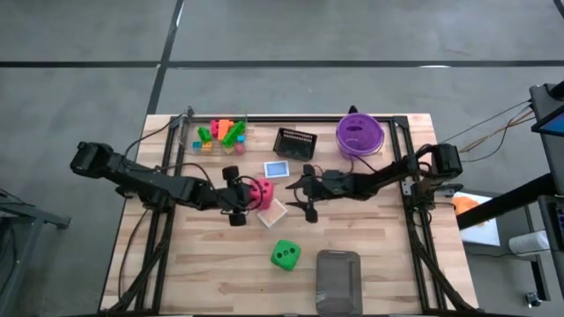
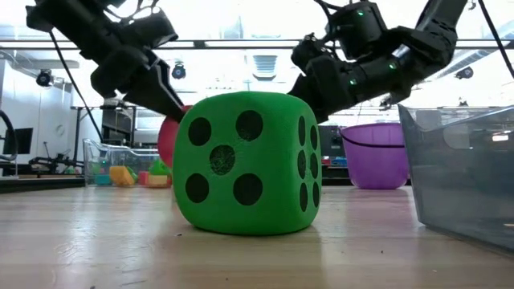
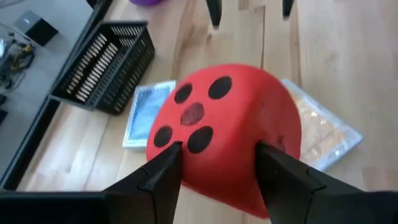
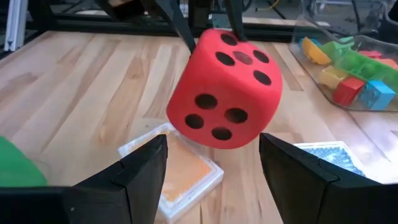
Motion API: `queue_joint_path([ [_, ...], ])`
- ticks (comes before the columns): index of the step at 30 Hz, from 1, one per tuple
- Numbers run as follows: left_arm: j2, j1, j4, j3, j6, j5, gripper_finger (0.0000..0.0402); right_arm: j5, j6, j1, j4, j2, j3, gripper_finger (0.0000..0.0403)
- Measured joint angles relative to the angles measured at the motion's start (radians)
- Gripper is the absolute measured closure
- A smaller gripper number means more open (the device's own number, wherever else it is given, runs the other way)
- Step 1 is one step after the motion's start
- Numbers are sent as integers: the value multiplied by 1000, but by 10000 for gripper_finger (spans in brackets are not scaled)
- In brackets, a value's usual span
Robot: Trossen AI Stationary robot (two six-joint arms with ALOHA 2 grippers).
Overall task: Pick & Place Toys
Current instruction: Put the red dice into the black bin
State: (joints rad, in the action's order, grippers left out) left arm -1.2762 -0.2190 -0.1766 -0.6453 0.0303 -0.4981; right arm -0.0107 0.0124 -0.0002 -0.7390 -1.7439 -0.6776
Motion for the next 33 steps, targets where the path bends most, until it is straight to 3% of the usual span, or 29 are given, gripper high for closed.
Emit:
queue_joint_path([
  [5, 1, -8, -1, -11, -4, -9, 229, 4, 26, 0, 37, 0, -43, 151],
  [13, 2, -7, -3, -3, 12, -16, 311, 18, 70, 0, 89, -15, -107, 151],
  [17, 2, -7, -2, -3, 11, -17, 332, 9, 70, 5, 129, -64, -169, 151],
  [22, 21, -12, -41, -6, -9, -78, 334, 0, 77, 19, 154, -130, -241, 151],
  [27, 93, -22, -319, -57, 106, -100, 334, -28, 78, 38, 159, -153, -260, 151],
  [30, 140, -32, -437, -71, 154, -35, 333, -39, 78, 45, 168, -154, -260, 151],
  [33, 163, -34, -438, -64, 162, 48, 312, -39, 79, 46, 185, -154, -260, 151],
])
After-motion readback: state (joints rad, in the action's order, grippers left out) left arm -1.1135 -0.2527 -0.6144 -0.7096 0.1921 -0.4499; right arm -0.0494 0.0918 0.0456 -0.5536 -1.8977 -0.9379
